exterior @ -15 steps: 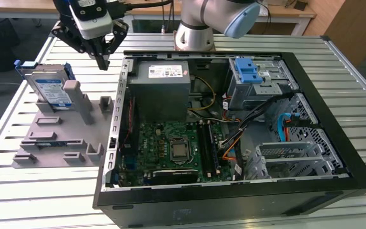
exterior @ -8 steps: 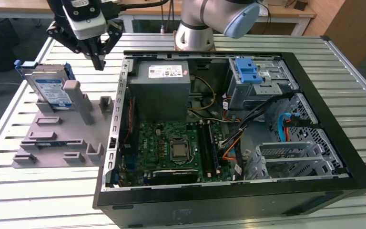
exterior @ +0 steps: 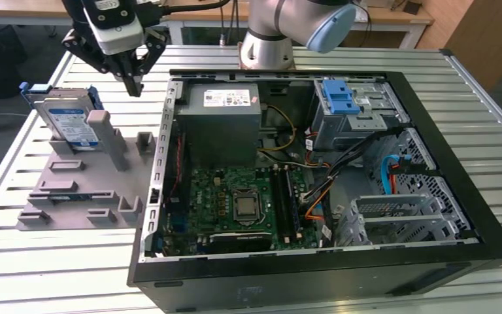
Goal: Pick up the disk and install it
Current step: 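Reach for the disk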
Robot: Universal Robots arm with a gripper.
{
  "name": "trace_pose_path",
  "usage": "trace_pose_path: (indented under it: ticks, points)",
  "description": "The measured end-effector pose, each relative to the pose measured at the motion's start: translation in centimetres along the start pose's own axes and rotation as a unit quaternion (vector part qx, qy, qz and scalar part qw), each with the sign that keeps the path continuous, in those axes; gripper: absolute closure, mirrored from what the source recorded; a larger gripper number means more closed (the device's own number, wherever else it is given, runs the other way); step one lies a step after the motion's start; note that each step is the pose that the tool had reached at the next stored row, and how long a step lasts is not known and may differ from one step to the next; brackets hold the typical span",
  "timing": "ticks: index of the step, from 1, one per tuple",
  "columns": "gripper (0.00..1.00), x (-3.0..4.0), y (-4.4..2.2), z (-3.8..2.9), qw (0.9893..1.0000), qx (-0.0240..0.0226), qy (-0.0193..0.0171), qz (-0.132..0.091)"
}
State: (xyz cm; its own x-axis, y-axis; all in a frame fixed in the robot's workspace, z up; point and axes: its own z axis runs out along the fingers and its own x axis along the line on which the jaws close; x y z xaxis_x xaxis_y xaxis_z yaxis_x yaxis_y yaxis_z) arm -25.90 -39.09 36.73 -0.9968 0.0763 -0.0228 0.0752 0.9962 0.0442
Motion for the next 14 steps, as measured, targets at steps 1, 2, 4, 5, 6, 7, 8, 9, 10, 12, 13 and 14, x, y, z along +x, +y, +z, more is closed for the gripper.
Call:
trace_pose_path:
  ticks: [1,2,4,5,6,7,8,9,10,12,13,14]
  points:
    - [0.89,0.04,0.0,0.0,1.0,0.0,0.0,0.0]
    - [0.89,0.09,-0.01,0.0,1.0,0.0,0.0,0.0]
    - [0.89,0.17,-0.01,0.01,1.0,0.0,0.0,0.0]
    - [0.89,0.23,-0.01,0.01,1.0,0.0,0.0,0.0]
    - [0.89,0.29,-0.02,0.01,1.0,0.0,0.0,0.0]
    - [0.89,0.36,-0.02,0.02,1.0,0.0,0.0,0.0]
    - [0.89,0.44,-0.02,0.02,1.0,0.0,0.0,0.0]
    - [0.89,0.51,-0.02,0.02,1.0,0.0,0.0,0.0]
    - [0.89,0.58,-0.03,0.03,1.0,0.0,0.0,0.0]
    - [0.89,0.72,-0.03,0.03,1.0,0.0,0.0,0.0]
    - [0.89,0.8,-0.03,0.04,1.0,0.0,0.0,0.0]
    - [0.89,0.87,-0.03,0.04,1.0,0.0,0.0,0.0]
